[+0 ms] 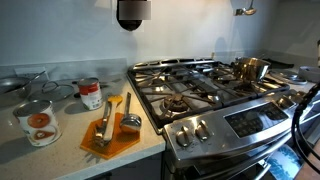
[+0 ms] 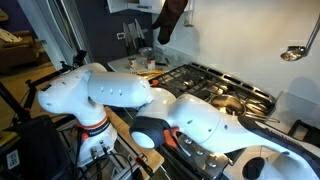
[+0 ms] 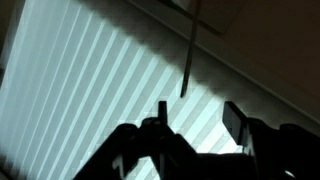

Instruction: Pick up the silver utensil from the silver pot and put it in the gray bowl

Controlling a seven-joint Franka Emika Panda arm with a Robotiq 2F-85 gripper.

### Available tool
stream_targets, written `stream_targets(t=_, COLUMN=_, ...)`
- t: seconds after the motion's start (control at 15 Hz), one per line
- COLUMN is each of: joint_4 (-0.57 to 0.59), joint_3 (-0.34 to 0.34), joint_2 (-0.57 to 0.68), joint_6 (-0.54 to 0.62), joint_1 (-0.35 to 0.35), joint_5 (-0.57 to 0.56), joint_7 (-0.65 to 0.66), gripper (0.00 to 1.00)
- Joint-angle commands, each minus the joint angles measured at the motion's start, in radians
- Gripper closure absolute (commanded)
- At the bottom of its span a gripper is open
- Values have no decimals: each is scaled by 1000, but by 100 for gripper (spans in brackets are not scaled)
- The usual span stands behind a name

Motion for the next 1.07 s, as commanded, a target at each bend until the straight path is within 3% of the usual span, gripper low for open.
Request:
stream_targets(t=0.0, joint_4=-43, joint_3=9, joint_2=-29, joint_6=-21, joint_1=-13, joint_5=-10, joint_7=12, gripper=38)
stream_targets(t=0.07, joint_4=-52, joint_3=11, joint_2=-37, joint_6=-25, joint_1=-13, joint_5=-6, joint_7=5, gripper=33)
stream_targets(t=0.13, joint_4=-79, joint_3=22, joint_2=-63, joint_6=-47, joint_1=-15, joint_5=6, joint_7=-15, gripper=14)
stream_targets(t=0.2, joint_4=-99, joint_3=27, joint_2=-83, joint_6=-74, joint_1=-15, joint_5=10, joint_7=-26, gripper=13)
stream_targets(t=0.33, joint_4=-182, joint_3=45, joint_2=-163, joint_6=-170, joint_1=-20, joint_5=73, joint_7=-122, gripper=0)
stream_targets(t=0.47, joint_4=-283, joint_3=55, joint_2=-247, joint_6=-231, joint_1=-23, joint_5=131, joint_7=-210, gripper=0)
stream_targets(t=0.67, joint_4=-397, joint_3=107, joint_2=-357, joint_6=-273, joint_1=-43, joint_5=313, joint_7=-455, gripper=0)
stream_targets(t=0.8, joint_4=-477, joint_3=187, joint_2=-426, joint_6=-264, joint_1=-79, joint_5=409, joint_7=-611, gripper=0)
stream_targets(t=1.0, joint_4=-604, joint_3=370, joint_2=-522, joint_6=-222, joint_1=-178, joint_5=514, joint_7=-837, gripper=0)
